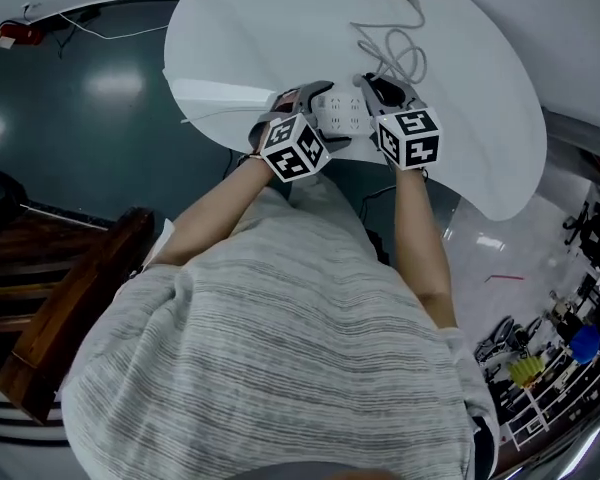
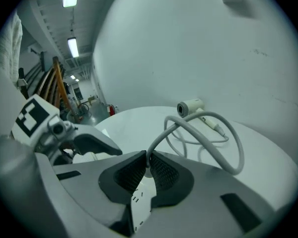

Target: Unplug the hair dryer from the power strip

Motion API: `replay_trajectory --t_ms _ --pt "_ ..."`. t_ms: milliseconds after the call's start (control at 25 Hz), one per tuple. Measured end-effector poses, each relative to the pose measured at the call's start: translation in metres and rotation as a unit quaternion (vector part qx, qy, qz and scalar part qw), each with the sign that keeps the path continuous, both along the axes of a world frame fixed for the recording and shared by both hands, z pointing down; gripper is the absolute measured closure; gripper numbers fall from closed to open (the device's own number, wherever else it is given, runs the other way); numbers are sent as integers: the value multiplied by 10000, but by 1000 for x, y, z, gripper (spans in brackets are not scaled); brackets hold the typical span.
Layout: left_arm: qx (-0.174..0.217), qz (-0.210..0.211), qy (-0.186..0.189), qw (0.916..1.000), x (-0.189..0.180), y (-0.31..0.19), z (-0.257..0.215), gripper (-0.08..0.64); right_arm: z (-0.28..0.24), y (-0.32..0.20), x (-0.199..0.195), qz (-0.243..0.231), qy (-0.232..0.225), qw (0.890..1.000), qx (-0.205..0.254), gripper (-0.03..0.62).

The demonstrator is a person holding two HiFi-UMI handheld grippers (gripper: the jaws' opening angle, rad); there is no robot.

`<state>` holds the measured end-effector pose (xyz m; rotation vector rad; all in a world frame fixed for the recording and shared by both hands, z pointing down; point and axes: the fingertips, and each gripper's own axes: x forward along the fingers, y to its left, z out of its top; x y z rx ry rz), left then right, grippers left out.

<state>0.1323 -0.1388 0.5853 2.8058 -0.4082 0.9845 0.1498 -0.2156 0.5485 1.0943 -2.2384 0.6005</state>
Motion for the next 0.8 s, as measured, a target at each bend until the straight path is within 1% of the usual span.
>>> replay_trajectory --t_ms 80,160,320,400,440,480,520,560,640,800 --pt "-86 -333 261 9991 -14 -4 -14 81 18 3 -5 -67 127 9998 -168 554" --pt "-189 -683 546 9960 -28 -8 -27 81 31 5 -6 -76 224 9993 -301 554" --pt "-352 -1334 1160 9836 -51 -16 -57 84 41 7 -8 -122 427 9984 -339 554" --pt "-368 -1508 1416 9777 -60 -18 -70 97 43 5 -8 -94 520 9980 -359 548" --pt "-376 -1547 1548 9750 -63 -18 -77 178 43 5 -8 -46 535 9978 -391 522" --pt "-394 -1560 1693 9723 -67 -17 -85 326 41 5 -8 31 514 9978 -428 486" --pt "-433 -1555 1846 9695 -70 -16 -92 505 39 5 -8 130 466 9978 -457 483" --pt "-494 -1539 1984 9667 -71 -14 -98 554 35 5 -7 241 405 9978 -464 483" --pt "-600 -1475 2134 9639 -72 -12 -106 554 26 5 -4 468 282 9976 -418 483" --pt "-562 -1412 2170 9643 -75 -8 -114 554 7 11 1 834 50 9962 -237 483"
